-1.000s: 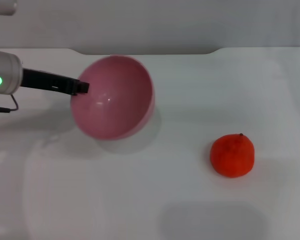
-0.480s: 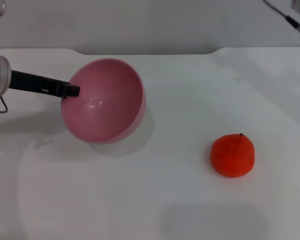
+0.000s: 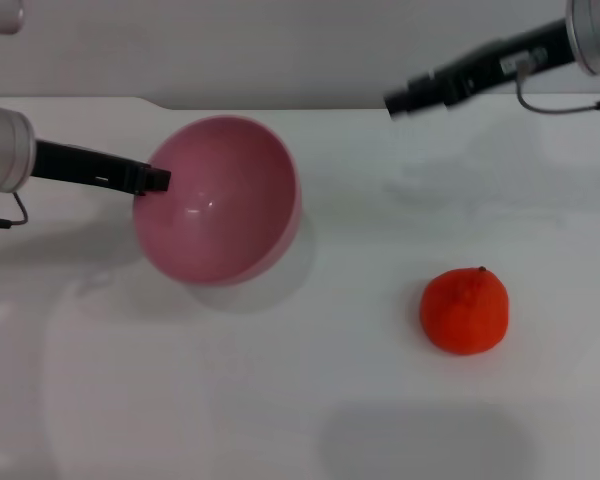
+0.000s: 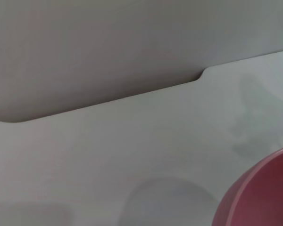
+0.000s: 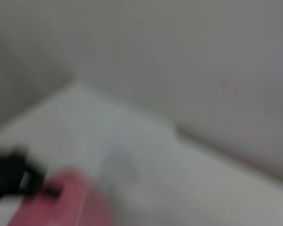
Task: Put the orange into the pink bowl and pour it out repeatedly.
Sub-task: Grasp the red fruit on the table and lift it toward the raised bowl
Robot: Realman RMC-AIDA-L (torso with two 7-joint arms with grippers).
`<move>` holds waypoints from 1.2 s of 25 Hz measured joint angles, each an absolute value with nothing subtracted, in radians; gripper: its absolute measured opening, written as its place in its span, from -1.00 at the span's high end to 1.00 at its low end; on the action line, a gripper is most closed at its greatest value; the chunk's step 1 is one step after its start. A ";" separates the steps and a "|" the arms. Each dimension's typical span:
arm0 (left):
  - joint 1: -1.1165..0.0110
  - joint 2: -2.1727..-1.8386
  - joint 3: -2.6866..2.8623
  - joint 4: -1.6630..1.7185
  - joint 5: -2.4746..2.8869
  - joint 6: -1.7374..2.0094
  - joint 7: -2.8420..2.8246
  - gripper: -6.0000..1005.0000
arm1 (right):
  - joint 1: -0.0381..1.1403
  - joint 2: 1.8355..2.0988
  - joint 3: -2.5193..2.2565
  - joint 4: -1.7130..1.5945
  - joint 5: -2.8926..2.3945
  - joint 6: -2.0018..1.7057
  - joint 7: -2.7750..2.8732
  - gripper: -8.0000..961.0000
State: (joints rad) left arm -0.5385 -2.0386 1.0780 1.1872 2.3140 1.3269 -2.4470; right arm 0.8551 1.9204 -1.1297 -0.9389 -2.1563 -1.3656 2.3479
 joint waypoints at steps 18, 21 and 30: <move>-0.555 -2.051 1.090 1.135 2.309 1.292 -2.429 0.92 | 0.939 1.999 -1.195 -0.984 -2.592 -1.708 2.406 0.00; -0.567 -2.051 1.091 1.120 2.309 1.292 -2.426 0.92 | 0.934 2.008 -1.201 -0.999 -2.597 -1.699 2.400 -0.04; -0.577 -2.049 1.089 1.111 2.312 1.281 -2.424 0.92 | 0.942 2.026 -1.275 -0.984 -2.652 -1.688 2.401 -0.17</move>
State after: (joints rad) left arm -0.5773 -2.0492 1.0893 1.1106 2.3122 1.2813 -2.4237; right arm 0.9425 2.0264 -1.2748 -0.9844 -2.6516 -1.6882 2.4011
